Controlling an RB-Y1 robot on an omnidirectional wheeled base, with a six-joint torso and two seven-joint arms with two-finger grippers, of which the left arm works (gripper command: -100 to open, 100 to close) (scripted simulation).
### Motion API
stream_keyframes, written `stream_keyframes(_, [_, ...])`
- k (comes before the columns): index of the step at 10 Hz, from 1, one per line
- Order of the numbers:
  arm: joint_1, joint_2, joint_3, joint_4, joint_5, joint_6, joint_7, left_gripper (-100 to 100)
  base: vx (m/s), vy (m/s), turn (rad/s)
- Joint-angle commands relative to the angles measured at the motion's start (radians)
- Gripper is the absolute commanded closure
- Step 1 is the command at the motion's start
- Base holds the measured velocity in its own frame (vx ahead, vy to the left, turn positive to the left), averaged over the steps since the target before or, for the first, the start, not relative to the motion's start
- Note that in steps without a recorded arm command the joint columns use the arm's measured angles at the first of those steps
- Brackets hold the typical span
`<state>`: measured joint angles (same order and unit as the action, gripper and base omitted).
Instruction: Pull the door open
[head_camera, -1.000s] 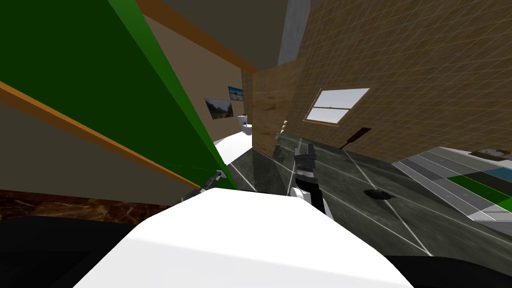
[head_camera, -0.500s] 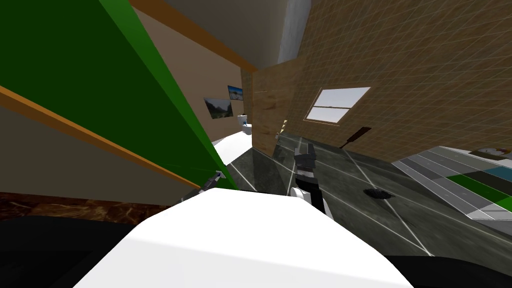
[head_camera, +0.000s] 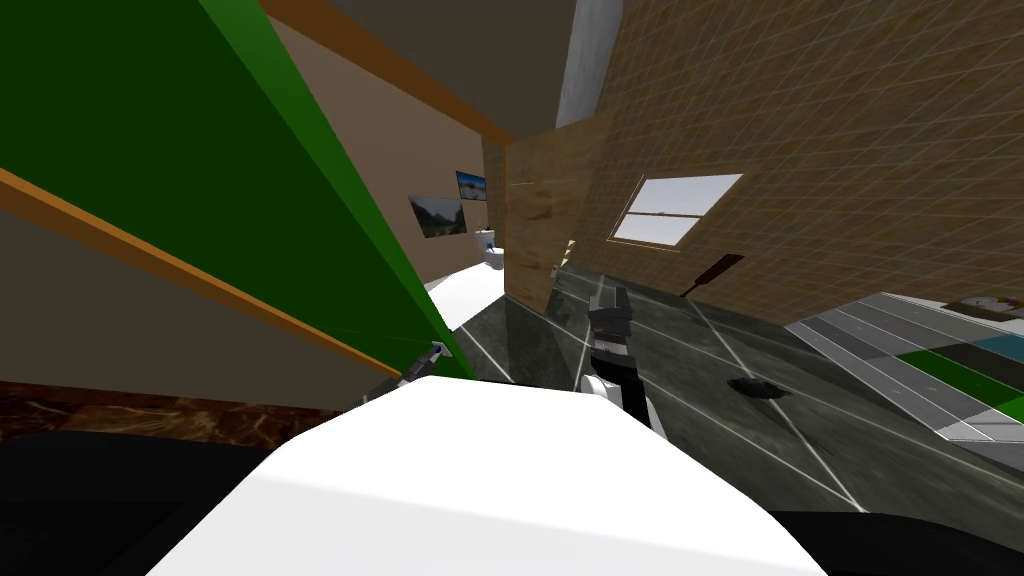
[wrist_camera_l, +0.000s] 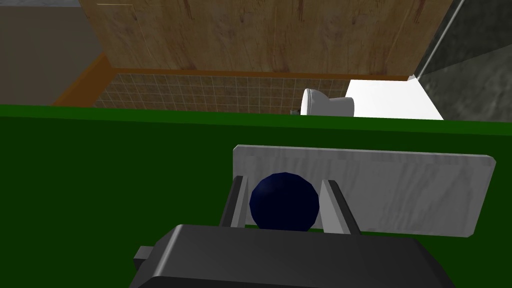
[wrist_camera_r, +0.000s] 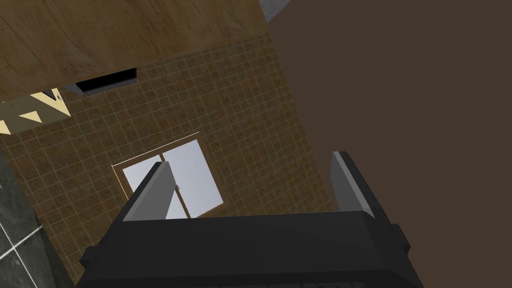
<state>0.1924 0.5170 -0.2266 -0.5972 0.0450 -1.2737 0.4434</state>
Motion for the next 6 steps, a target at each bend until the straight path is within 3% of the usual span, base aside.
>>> stream_keyframes(1, [0.001, 0.0, 0.0, 0.002, 0.0, -0.003, 0.0, 100, -0.005, 0.007, 0.021])
stream_keyframes(2, [0.001, 0.0, 0.0, 0.002, 0.0, -0.003, 0.0, 100, 0.004, -0.005, -0.014])
stream_keyframes(3, [0.019, 0.006, 0.0, 0.011, 0.005, -0.03, 0.0, 100, 0.0, 0.0, 0.0])
stream_keyframes(6, [0.019, 0.006, 0.0, 0.011, 0.005, -0.03, 0.0, 100, 0.001, -0.002, -0.006])
